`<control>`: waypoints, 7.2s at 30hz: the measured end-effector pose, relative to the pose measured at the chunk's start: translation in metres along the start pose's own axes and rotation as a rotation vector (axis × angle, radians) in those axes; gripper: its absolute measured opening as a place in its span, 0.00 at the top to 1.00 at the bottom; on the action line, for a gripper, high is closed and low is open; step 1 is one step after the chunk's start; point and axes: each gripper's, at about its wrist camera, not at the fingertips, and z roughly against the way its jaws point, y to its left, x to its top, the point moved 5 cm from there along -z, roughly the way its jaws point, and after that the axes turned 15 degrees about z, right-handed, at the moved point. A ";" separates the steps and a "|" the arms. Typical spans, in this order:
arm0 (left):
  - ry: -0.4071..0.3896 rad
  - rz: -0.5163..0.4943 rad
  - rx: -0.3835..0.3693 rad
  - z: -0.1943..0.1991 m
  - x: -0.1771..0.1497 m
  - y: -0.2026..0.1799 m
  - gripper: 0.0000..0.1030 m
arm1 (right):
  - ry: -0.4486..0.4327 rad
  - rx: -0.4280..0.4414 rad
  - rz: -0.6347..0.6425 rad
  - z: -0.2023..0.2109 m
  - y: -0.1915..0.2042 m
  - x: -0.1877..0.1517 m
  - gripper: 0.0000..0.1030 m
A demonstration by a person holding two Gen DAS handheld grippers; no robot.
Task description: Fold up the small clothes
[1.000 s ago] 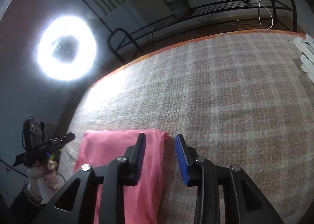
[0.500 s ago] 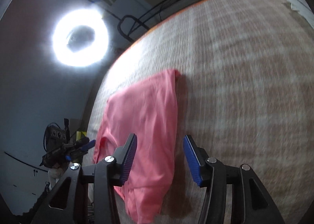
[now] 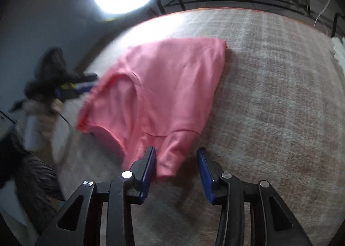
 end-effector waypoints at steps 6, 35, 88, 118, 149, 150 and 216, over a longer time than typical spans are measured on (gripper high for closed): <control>0.013 0.011 0.008 -0.012 0.000 -0.001 0.51 | -0.111 0.107 -0.190 0.006 -0.028 0.014 0.48; -0.068 -0.041 0.021 -0.040 0.011 -0.038 0.90 | -0.201 0.186 -0.484 -0.050 -0.067 0.053 0.92; -0.014 -0.025 -0.225 0.017 -0.070 -0.035 0.93 | -0.296 0.118 -0.383 -0.015 -0.086 0.113 0.97; -0.063 0.063 -0.077 -0.011 -0.036 0.019 0.88 | -0.242 0.128 -0.467 -0.044 -0.115 0.082 0.87; -0.029 -0.231 -0.179 0.000 -0.095 -0.081 0.90 | -0.267 -0.088 -0.228 0.121 -0.119 0.098 0.96; -0.025 -0.243 -0.182 -0.003 -0.096 -0.086 0.90 | -0.272 -0.098 -0.231 0.127 -0.122 0.096 0.96; 0.189 -0.435 -0.094 -0.287 -0.145 -0.333 0.69 | -0.229 -0.420 -0.540 0.311 -0.411 -0.133 0.93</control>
